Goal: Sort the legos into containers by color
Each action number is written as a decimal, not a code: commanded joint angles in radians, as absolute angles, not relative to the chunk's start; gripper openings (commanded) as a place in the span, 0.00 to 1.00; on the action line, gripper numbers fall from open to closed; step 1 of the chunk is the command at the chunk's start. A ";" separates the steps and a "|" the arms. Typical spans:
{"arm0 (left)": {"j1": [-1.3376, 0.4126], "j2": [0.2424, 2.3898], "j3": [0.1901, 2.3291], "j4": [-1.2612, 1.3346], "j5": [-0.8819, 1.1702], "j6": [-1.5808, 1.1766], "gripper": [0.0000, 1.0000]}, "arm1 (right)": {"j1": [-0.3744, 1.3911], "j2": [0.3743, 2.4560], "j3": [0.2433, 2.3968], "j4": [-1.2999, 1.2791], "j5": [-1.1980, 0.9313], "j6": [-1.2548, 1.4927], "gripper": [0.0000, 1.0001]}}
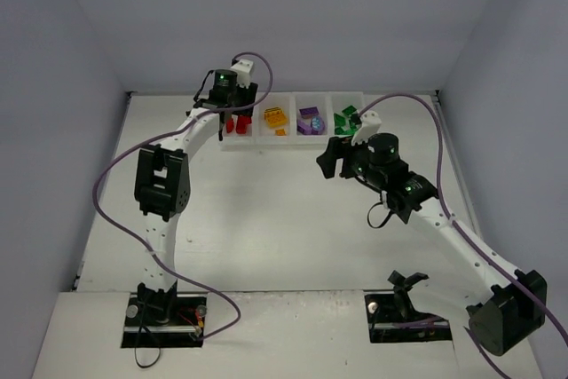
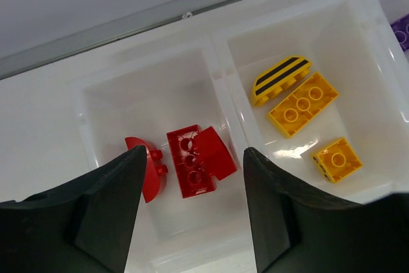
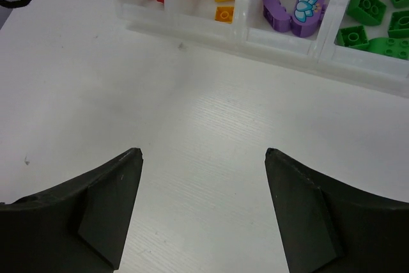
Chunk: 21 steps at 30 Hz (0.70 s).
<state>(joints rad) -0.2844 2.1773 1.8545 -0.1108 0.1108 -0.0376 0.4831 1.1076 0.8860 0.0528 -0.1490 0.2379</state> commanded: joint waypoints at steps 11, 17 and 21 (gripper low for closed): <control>-0.258 1.800 1.744 -0.165 -0.040 -0.169 0.62 | 0.469 1.031 0.962 0.005 0.124 0.198 1.00; -0.256 1.467 1.554 -0.388 -0.112 -0.207 0.77 | 0.462 0.963 1.002 -0.054 0.308 0.156 1.00; -0.255 1.200 1.381 -0.460 -0.141 -0.239 0.83 | 0.456 0.940 1.046 -0.141 0.348 0.112 1.00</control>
<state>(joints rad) -0.2626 1.3499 1.4467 -0.3614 -0.0860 -0.1932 0.4648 0.9672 0.9821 -0.1242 0.2337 0.1574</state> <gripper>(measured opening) 0.822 0.999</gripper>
